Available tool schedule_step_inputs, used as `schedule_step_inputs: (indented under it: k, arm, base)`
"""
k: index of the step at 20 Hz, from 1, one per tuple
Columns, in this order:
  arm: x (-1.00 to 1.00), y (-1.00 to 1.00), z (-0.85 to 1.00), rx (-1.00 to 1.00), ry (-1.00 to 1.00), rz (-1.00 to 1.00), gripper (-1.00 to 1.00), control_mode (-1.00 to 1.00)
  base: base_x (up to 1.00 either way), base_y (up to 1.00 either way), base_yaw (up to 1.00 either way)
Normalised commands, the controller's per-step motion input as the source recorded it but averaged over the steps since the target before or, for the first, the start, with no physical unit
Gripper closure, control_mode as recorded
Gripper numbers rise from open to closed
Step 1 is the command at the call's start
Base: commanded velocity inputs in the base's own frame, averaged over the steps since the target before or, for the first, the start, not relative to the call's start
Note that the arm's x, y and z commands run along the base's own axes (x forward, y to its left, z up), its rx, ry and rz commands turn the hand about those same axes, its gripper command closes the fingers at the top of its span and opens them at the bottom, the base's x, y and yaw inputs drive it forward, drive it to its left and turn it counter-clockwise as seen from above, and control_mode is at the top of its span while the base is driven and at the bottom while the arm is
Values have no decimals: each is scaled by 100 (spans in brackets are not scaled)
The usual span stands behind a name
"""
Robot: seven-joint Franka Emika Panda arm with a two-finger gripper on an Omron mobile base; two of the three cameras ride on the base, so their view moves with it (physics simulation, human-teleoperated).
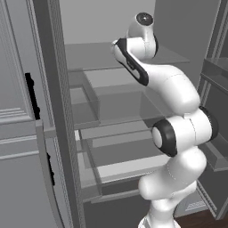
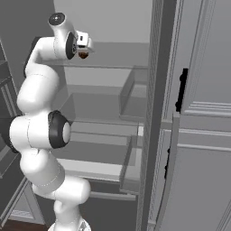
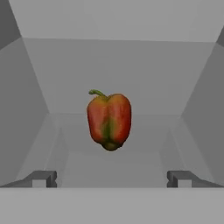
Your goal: Place one bell pepper and one fish in each tupperware on the nearby counter, to pack two identical lunches.
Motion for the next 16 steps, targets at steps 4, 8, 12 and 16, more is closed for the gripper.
schedule_step_inputs:
  k: [4, 8, 12, 16]
  arm:
    - [67, 8, -12, 0, 0, 0, -100, -100]
    - [66, 14, -4, 0, 0, 0, -100, -100]
    - [65, 7, -9, 0, 2, 0, -100, -100]
    - [31, 0, -23, 0, 6, -2, -100, -100]
  base:
    - [0, 0, 0]
    - [0, 0, 0]
    - [0, 0, 0]
    - [0, 0, 0]
